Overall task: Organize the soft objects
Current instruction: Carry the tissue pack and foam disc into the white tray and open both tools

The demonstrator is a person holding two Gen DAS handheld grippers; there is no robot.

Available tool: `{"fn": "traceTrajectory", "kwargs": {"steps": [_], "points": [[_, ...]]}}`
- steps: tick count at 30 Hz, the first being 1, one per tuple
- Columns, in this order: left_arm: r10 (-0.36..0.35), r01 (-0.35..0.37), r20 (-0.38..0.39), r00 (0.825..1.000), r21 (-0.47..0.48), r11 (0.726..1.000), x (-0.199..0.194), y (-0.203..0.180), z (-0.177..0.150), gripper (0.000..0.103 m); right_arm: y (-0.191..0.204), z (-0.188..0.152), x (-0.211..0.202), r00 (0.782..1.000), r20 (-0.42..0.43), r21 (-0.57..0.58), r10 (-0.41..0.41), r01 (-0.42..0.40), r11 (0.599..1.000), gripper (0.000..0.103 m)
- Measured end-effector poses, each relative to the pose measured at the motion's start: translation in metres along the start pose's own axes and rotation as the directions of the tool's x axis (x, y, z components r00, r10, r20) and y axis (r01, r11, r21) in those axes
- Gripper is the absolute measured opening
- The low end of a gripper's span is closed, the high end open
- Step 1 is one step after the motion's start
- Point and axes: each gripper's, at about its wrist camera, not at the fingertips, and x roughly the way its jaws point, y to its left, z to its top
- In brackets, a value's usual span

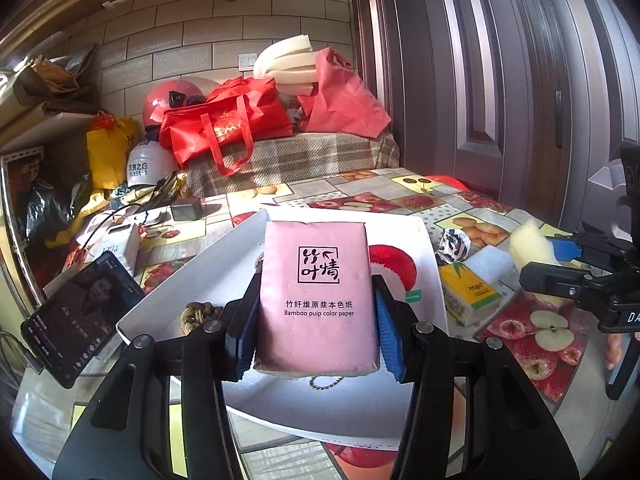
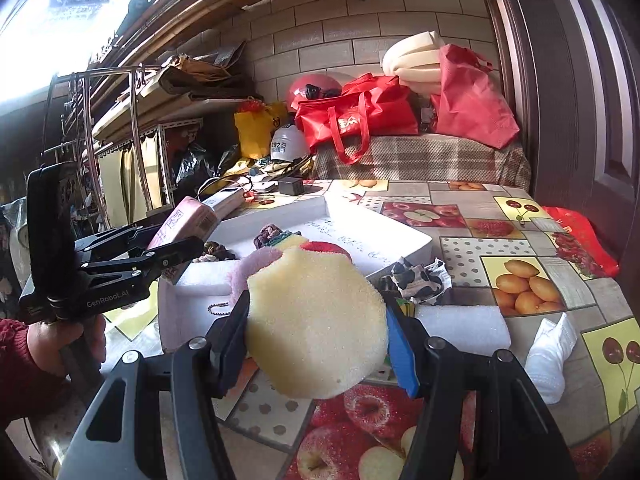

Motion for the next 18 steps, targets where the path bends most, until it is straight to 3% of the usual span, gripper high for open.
{"fn": "traceTrajectory", "kwargs": {"steps": [9, 18], "points": [[0.075, -0.077, -0.023, 0.997, -0.114, 0.99, 0.025, 0.042, 0.005, 0.051, 0.023, 0.006, 0.024, 0.998, -0.022, -0.019, 0.065, -0.066, 0.998, 0.061], [0.106, -0.113, -0.061, 0.992, -0.118, 0.987, 0.048, 0.053, 0.011, 0.051, 0.064, 0.014, 0.055, 0.977, -0.046, -0.066, 0.207, -0.21, 0.976, 0.06]]}}
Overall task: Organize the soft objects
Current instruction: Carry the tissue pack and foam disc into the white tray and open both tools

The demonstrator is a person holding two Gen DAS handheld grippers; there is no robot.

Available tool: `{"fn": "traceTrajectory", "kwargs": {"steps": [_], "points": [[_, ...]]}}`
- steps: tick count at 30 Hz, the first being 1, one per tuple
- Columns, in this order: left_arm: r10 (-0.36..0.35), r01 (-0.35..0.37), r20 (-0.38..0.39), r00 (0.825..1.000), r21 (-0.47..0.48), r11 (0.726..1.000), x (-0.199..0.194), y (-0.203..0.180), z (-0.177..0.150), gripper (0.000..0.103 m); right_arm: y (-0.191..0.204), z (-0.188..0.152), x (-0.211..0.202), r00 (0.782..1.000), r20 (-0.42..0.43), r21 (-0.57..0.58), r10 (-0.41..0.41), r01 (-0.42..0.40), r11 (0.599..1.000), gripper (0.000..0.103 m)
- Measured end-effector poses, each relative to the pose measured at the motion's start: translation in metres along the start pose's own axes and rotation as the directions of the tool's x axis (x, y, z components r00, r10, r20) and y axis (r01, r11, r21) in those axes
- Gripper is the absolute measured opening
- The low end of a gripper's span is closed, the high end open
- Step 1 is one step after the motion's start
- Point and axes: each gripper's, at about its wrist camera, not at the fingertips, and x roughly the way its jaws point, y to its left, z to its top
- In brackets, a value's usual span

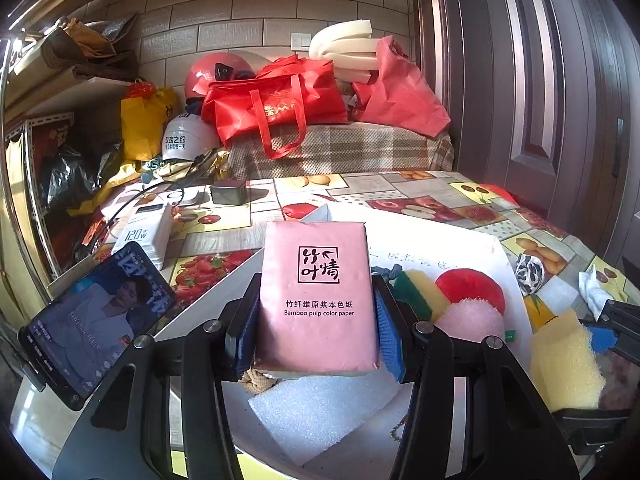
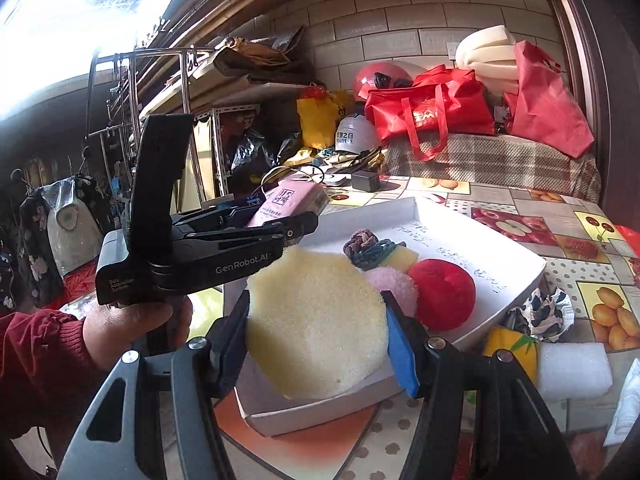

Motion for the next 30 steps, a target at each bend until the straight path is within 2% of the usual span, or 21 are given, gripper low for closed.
{"fn": "traceTrajectory", "kwargs": {"steps": [5, 9, 11, 16, 19, 21, 24, 30], "points": [[-0.007, 0.006, -0.008, 1.0, -0.061, 0.998, 0.001, 0.012, 0.0, 0.051, 0.015, 0.005, 0.028, 0.995, -0.073, -0.037, 0.069, -0.072, 0.997, 0.061], [-0.012, 0.011, -0.011, 1.0, -0.067, 0.998, 0.001, 0.012, 0.001, 0.051, 0.0, 0.006, 0.048, 0.983, -0.158, 0.039, 0.092, -0.087, 0.995, 0.061], [-0.012, 0.012, -0.004, 1.0, -0.047, 0.999, 0.0, 0.008, 0.001, 0.051, -0.009, 0.006, 0.054, 0.98, -0.181, 0.084, 0.081, -0.067, 0.994, 0.061], [-0.013, 0.013, 0.008, 1.0, -0.035, 0.999, -0.002, 0.006, 0.001, 0.051, -0.027, 0.011, 0.054, 0.985, -0.161, 0.065, -0.067, 0.078, 0.995, 0.061], [-0.011, 0.011, -0.001, 1.0, -0.04, 0.999, -0.001, 0.006, 0.001, 0.051, -0.05, 0.017, 0.055, 0.978, -0.146, 0.123, -0.152, 0.17, 0.978, 0.061], [-0.008, 0.008, -0.011, 1.0, -0.041, 0.999, 0.001, 0.006, 0.001, 0.051, -0.064, 0.019, 0.058, 0.974, -0.141, 0.179, -0.18, 0.203, 0.963, 0.061], [-0.003, 0.001, -0.024, 1.0, -0.059, 0.998, 0.006, 0.011, 0.003, 0.051, -0.071, 0.018, 0.056, 0.979, -0.122, 0.24, -0.162, 0.188, 0.953, 0.061], [0.023, -0.025, -0.048, 0.999, -0.054, 0.998, 0.031, 0.009, 0.014, 0.051, -0.051, 0.025, 0.058, 0.985, -0.071, 0.197, -0.155, 0.166, 0.966, 0.061]]}}
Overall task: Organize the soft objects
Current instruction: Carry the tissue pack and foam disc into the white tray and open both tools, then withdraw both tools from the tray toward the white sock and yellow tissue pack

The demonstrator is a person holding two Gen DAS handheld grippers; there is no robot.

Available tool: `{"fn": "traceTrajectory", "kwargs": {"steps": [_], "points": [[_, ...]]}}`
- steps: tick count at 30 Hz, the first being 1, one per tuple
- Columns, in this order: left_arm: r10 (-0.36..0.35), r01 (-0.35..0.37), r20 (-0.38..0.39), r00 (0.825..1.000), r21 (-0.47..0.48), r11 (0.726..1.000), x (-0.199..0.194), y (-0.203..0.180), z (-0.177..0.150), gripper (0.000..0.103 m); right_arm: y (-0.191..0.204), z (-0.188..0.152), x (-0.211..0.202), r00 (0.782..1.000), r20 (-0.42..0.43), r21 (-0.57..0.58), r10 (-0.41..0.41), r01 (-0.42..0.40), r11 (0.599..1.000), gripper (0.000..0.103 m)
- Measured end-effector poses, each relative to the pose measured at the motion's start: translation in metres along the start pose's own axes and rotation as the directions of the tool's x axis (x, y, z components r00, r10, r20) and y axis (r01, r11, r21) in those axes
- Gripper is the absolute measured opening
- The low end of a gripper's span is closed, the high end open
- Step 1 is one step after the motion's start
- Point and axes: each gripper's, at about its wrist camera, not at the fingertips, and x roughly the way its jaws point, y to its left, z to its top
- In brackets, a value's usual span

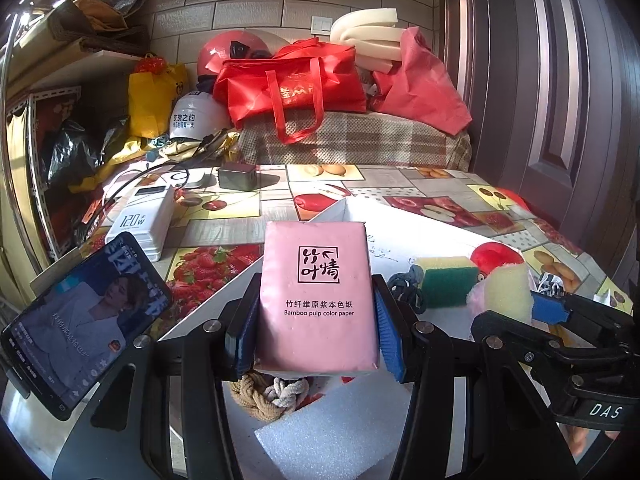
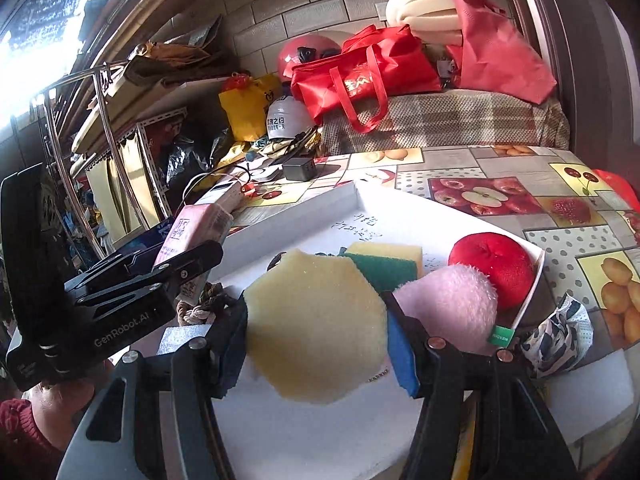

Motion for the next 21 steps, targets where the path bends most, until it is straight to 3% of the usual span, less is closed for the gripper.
{"fn": "traceTrajectory", "kwargs": {"steps": [5, 7, 11, 12, 21], "points": [[0.024, -0.024, 0.002, 1.0, -0.008, 1.0, 0.002, 0.002, 0.001, 0.055, 0.007, 0.004, 0.009, 1.0, -0.003, -0.02, -0.011, 0.011, 1.0, 0.065], [0.037, -0.036, 0.014, 0.999, -0.029, 0.999, 0.0, 0.006, 0.0, 0.078, 0.008, 0.004, 0.009, 1.0, -0.002, -0.027, -0.017, 0.017, 0.999, 0.088], [0.037, -0.035, 0.021, 0.999, -0.078, 0.996, -0.002, 0.016, 0.0, 0.103, 0.01, 0.003, 0.003, 0.998, 0.033, -0.032, -0.056, 0.057, 0.998, 0.091], [0.027, -0.025, 0.021, 0.999, -0.086, 0.996, -0.002, 0.018, 0.0, 0.103, 0.01, 0.003, 0.002, 0.997, 0.039, -0.034, -0.068, 0.069, 0.997, 0.102], [0.084, -0.078, 0.087, 0.993, -0.073, 0.994, -0.016, 0.013, -0.001, 0.103, 0.008, 0.0, -0.001, 0.993, 0.073, -0.015, -0.095, 0.097, 0.995, 0.103]]}}
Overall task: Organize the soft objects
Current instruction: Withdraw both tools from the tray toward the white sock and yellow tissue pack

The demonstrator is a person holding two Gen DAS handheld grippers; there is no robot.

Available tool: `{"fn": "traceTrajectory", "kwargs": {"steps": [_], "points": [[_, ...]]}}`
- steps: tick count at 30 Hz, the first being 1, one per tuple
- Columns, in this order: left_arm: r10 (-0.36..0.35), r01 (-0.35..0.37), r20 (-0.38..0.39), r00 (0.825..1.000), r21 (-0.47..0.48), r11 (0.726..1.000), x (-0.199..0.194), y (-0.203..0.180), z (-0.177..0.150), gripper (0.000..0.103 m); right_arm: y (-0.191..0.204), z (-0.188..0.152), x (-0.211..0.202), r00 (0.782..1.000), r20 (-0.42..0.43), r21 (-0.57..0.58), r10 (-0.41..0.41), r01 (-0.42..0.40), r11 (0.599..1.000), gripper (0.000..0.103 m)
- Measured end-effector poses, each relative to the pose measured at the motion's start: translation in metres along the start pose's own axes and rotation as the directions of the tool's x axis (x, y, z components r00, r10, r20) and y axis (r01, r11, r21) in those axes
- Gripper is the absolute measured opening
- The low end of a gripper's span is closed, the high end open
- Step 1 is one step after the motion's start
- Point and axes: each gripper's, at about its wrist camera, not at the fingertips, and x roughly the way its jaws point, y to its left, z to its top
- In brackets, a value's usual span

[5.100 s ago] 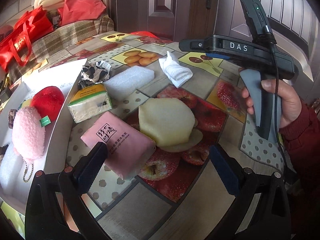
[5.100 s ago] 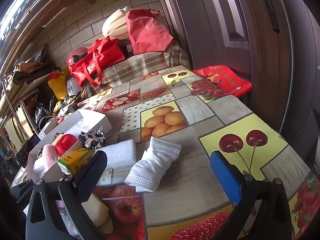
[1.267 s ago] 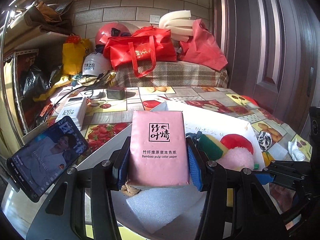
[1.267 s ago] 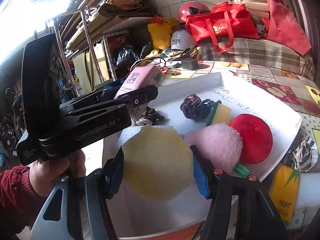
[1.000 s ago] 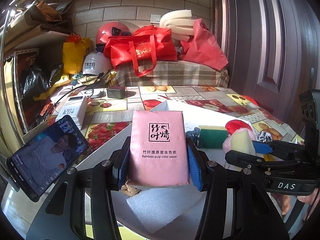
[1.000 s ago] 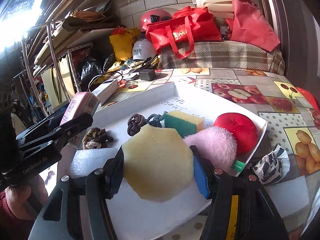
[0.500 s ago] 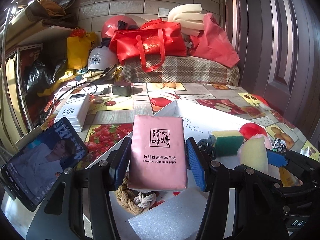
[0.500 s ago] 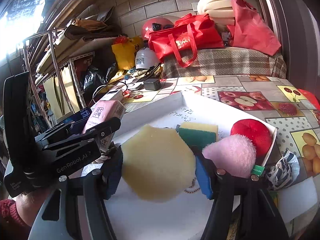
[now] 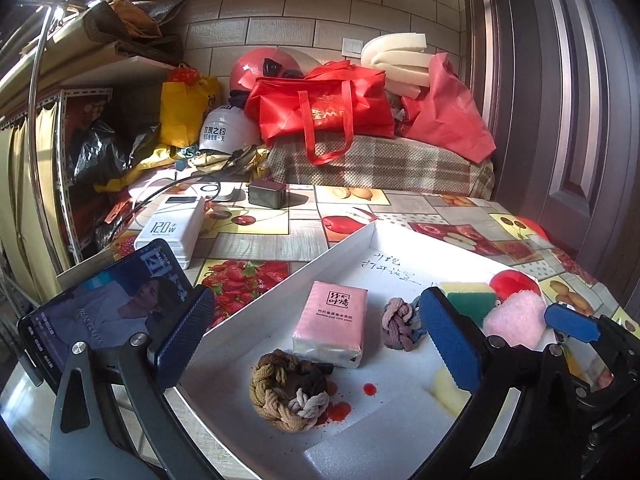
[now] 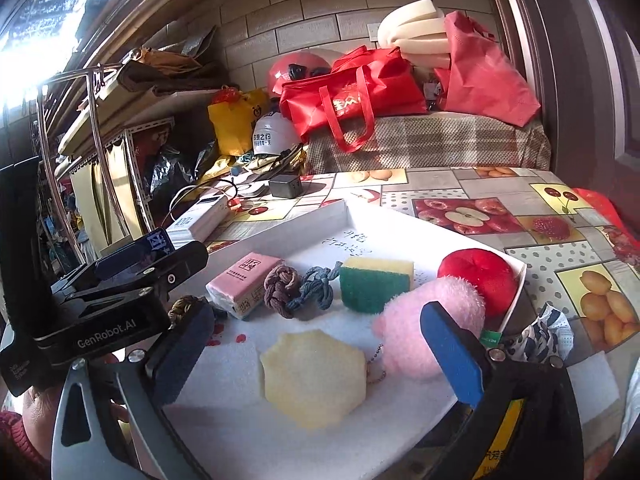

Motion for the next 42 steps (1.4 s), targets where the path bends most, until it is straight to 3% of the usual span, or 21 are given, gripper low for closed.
{"fn": "traceTrajectory", "kwargs": {"steps": [13, 26, 32, 36, 42], "points": [[0.063, -0.068, 0.099, 0.993, 0.044, 0.997, -0.016, -0.009, -0.004, 0.103, -0.017, -0.004, -0.015, 0.999, 0.025, 0.114, -0.032, 0.029, 0.993, 0.103], [0.045, -0.051, 0.103, 0.994, 0.048, 0.998, -0.034, -0.017, -0.012, 0.103, 0.003, -0.014, -0.05, 0.994, 0.103, -0.006, -0.034, 0.035, 0.999, 0.103], [0.008, -0.015, 0.096, 0.995, 0.072, 0.997, -0.045, -0.029, -0.017, 0.103, 0.003, -0.019, -0.062, 0.994, 0.106, -0.039, -0.024, 0.028, 0.999, 0.103], [-0.048, 0.039, 0.088, 0.995, 0.11, 0.993, -0.055, -0.047, -0.024, 0.103, -0.02, -0.025, -0.08, 0.995, 0.095, -0.029, -0.04, 0.043, 0.999, 0.103], [-0.172, 0.163, 0.036, 0.984, 0.18, 0.97, -0.066, -0.085, -0.032, 0.103, -0.101, -0.035, -0.126, 0.966, 0.099, 0.073, -0.238, 0.231, 0.97, 0.103]]}}
